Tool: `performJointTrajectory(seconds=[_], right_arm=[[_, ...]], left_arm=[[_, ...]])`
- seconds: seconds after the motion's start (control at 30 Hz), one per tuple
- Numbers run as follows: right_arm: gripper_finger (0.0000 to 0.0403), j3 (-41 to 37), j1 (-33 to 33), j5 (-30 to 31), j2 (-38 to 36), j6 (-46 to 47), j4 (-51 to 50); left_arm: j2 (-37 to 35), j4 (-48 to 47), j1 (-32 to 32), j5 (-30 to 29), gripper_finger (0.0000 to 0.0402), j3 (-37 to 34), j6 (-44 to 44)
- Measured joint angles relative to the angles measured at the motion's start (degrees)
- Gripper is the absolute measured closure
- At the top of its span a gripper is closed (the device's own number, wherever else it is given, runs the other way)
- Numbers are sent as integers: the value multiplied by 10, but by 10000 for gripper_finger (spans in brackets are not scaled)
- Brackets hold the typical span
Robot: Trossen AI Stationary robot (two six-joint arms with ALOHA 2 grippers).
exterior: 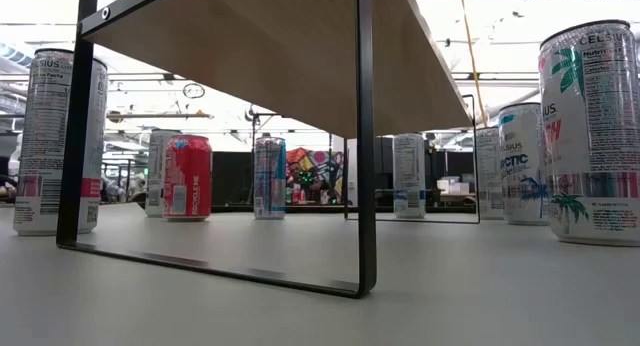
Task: Place canned beverage on shelf
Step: Put the red soda can on the shelf
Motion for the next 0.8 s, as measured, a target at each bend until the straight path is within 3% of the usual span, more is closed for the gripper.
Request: performJointTrajectory(seconds=[0.17, 0.3, 0.47, 0.8], right_arm=[[403, 0, 0, 0, 7, 0, 13], [403, 0, 0, 0, 13, 1, 18], [403, 0, 2, -2, 24, 15, 18], [403, 0, 2, -4, 32, 17, 18]], left_arm=[[43, -36, 14, 14, 65, 0, 0], [78, -37, 15, 26, 30, 0, 1], [117, -54, 14, 63, 20, 0, 8], [160, -66, 24, 72, 16, 0, 54]])
